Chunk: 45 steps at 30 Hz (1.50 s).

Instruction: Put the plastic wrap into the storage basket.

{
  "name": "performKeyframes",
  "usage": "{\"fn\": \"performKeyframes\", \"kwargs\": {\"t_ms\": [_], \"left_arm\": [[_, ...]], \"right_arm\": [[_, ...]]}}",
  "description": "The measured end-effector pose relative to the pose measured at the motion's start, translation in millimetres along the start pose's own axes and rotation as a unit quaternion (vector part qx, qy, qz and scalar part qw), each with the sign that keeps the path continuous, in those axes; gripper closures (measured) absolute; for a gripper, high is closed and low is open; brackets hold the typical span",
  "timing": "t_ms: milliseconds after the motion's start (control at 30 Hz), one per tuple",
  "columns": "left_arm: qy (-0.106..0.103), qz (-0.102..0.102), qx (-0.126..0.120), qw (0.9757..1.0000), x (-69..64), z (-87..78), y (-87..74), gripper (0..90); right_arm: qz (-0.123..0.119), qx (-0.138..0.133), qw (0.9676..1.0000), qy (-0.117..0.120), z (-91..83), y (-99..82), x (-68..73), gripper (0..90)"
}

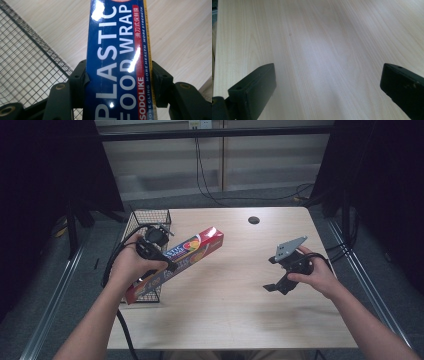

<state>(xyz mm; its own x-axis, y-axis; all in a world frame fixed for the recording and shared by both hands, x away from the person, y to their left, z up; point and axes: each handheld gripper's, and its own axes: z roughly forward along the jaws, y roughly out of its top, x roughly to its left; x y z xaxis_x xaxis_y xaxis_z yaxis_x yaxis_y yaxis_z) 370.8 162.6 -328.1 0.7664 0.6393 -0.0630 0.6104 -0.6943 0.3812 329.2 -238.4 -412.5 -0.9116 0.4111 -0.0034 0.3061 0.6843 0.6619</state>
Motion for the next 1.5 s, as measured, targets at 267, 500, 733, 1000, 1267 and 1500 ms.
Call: {"fn": "performKeyframes", "kwargs": {"t_ms": [267, 500, 733, 1000, 1267, 1500], "left_arm": [[0.008, -0.039, -0.013, 0.9991, 9.3, -7.6, -11.4, 43.5], [0.015, -0.059, -0.016, 0.998, 19.0, -12.7, -20.6, 43.5], [0.027, -0.082, -0.01, 0.9962, 25.5, -15.3, -28.5, 43.4], [0.037, -0.118, -0.016, 0.9922, 32.5, -18.1, -36.6, 43.4], [0.053, -0.127, -0.007, 0.9904, 43.2, -24.0, -46.0, 43.4], [0.071, -0.168, -0.009, 0.9832, 47.7, -24.3, -53.4, 43.4]], "right_arm": [[0.002, 0.0, 1.0, 0.005, 2.3, -2.1, 0.8, 0.1], [-0.001, -0.001, 0.9999, 0.012, 5.6, -3.1, 2.8, 0.3], [-0.007, -0.004, 0.9999, 0.013, 7.1, -3.3, 3.9, 0.6], [-0.006, -0.008, 0.9998, 0.015, 8.7, -5.3, 6.4, 0.7], [-0.004, -0.016, 0.9998, 0.014, 7.2, -6.7, 6.1, 0.7], [-0.006, -0.021, 0.9997, 0.015, 7.5, -8.0, 7.1, 0.7]]}}
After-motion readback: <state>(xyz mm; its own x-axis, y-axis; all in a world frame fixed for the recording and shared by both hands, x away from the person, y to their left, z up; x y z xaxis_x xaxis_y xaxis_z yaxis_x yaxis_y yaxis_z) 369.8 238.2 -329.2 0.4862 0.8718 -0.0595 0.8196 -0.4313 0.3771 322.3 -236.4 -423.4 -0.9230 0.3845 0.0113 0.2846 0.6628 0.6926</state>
